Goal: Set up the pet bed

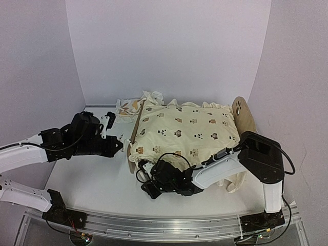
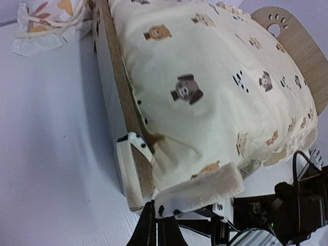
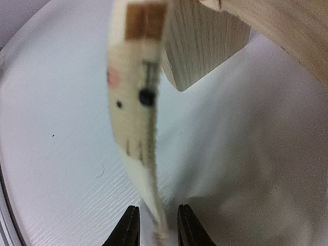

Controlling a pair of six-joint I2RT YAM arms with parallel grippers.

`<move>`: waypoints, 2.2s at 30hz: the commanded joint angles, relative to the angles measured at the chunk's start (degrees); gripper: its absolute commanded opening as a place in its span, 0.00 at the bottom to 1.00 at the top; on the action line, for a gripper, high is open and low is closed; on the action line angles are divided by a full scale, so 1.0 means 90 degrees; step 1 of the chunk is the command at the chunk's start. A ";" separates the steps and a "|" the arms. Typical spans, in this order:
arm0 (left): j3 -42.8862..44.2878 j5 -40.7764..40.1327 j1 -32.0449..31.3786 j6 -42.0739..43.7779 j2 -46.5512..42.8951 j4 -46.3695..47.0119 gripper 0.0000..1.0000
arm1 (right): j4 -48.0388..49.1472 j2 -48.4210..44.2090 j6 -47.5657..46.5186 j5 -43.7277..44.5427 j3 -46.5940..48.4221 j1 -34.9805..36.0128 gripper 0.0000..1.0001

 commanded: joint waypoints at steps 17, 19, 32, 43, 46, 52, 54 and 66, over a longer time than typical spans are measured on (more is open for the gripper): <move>-0.1626 0.1453 -0.0970 -0.1459 0.0024 0.0749 0.29 | -0.3086 -0.3192 -0.0415 -0.0497 -0.0535 0.0038 0.66; -0.1631 0.1510 -0.1027 -0.1414 0.0078 0.0792 0.49 | -0.3354 -0.3673 -0.0510 0.0492 -0.0611 0.0035 0.78; 0.0107 -0.0887 -0.1096 -0.0736 -0.0462 -0.0322 0.97 | -0.4074 -0.6351 -0.1634 0.5399 -0.0746 -0.0278 0.97; 0.1817 -0.2324 -0.0970 0.0147 0.1757 0.0000 0.91 | -0.6111 -0.6144 -0.0925 0.5469 0.0047 -0.2953 0.98; 0.1784 -0.1852 -0.0353 0.0319 0.1877 0.0339 0.91 | -0.6323 -0.6105 -0.0577 0.4584 -0.0023 -0.3787 0.98; 0.1994 -0.1346 0.0262 0.0536 0.2440 0.0490 0.89 | -0.6514 -0.5609 -0.0357 0.4058 -0.0004 -0.4478 0.98; 0.2126 -0.1325 0.0372 0.0557 0.2708 0.0463 0.87 | -0.6529 -0.5483 -0.0286 0.3887 -0.0039 -0.4585 0.94; 0.2042 -0.1081 0.0686 0.0389 0.3573 0.0811 0.54 | -0.6514 -0.5248 -0.0401 0.2492 0.0029 -0.4614 0.28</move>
